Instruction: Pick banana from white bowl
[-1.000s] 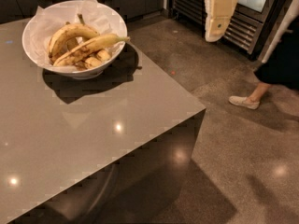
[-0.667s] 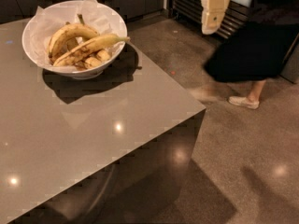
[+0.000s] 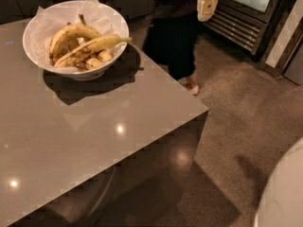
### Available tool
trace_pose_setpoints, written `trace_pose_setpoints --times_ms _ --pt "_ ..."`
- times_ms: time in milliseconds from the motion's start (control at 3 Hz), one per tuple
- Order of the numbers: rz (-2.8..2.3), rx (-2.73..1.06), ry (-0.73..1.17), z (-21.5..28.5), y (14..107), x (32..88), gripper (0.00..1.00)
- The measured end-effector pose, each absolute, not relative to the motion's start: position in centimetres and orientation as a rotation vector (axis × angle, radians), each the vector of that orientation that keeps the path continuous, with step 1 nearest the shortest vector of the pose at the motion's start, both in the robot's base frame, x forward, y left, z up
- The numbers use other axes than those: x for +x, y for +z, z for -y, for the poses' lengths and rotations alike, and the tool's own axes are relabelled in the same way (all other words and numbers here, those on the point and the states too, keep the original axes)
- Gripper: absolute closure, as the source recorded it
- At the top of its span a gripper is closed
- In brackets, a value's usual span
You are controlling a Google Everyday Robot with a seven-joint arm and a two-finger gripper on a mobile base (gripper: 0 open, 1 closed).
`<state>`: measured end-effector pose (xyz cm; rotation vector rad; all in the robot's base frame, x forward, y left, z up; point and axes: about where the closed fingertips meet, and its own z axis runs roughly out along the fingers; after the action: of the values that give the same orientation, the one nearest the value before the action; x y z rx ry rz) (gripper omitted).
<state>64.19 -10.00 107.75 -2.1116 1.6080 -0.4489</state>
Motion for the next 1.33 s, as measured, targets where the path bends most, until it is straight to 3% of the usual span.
trace_pose_setpoints --times_ms 333,1333 --pt "-1.582 -2.103 -0.44 9.6 107.6 65.0 0.0" --pt "-1.302 -2.317 -0.363 -0.5 104.3 71.2 0.04"
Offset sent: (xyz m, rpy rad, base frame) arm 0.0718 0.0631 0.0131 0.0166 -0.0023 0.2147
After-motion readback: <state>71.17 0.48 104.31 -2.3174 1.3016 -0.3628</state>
